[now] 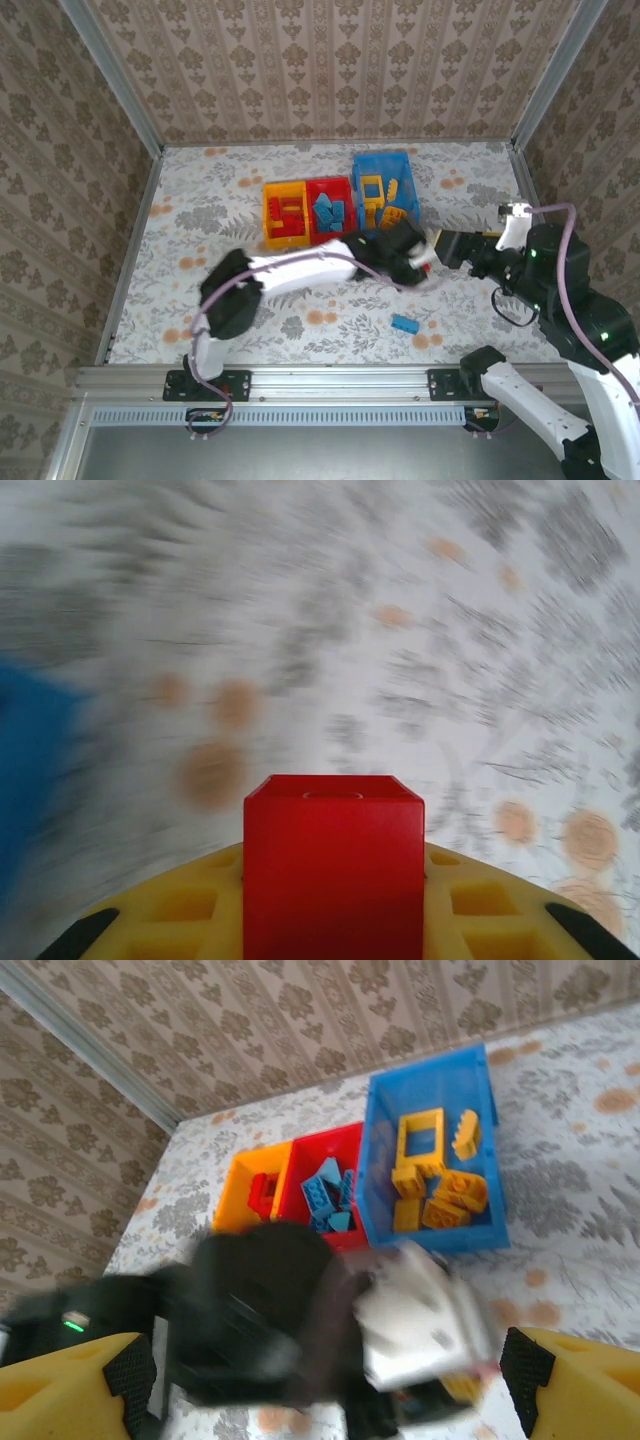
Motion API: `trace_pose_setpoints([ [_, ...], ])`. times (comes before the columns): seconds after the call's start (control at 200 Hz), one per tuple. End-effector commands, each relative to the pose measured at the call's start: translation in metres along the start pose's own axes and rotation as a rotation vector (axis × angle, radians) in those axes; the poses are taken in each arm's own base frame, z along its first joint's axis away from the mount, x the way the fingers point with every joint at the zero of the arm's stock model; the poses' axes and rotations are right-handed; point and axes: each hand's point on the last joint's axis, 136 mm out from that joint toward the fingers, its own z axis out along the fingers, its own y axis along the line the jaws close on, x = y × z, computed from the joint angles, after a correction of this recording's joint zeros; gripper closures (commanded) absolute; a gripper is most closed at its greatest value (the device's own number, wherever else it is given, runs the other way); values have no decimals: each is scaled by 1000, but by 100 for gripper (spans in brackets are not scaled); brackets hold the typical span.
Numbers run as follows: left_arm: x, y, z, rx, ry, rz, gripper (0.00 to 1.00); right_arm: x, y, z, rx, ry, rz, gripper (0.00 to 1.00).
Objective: Sort the legos into containers by color
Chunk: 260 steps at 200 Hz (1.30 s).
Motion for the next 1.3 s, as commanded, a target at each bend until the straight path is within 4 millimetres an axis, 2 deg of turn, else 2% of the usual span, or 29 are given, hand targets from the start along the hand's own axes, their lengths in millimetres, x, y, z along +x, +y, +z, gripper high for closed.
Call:
trace_pose_setpoints([
  [0.0,0,65,-56,-137,-69,-224,77,-18,26,25,-106,-15,-72,8],
  [0.06,20,97,-78,-206,-44,-323,77,-15,35,47,-144,25,-94,10],
  [0.125,51,133,-100,-296,7,-442,77,-9,41,72,-162,70,-129,10],
  [0.23,101,178,-131,-414,87,-631,77,14,52,113,-168,169,-236,10],
  [0.365,148,211,-150,-492,202,-817,77,46,70,158,-224,258,-300,10],
  [0.45,170,224,-155,-554,283,-900,78,53,92,179,-313,234,-311,11],
  [0.535,187,233,-152,-579,346,-969,79,60,110,194,-392,204,-320,11],
  [0.66,195,246,-136,-588,374,-1004,79,72,118,211,-440,212,-293,11],
  [0.775,192,260,-123,-596,399,-990,78,78,118,214,-445,234,-291,11],
  [0.99,205,274,-105,-633,511,-993,76,85,102,214,-393,262,-274,10],
  [1.045,208,276,-103,-645,523,-996,71,86,98,213,-378,266,-270,10],
  [1.165,210,276,-100,-647,522,-1004,50,89,83,209,-316,288,-257,9],
  [1.295,197,273,-99,-635,492,-971,39,97,58,202,-218,346,-219,9],
])
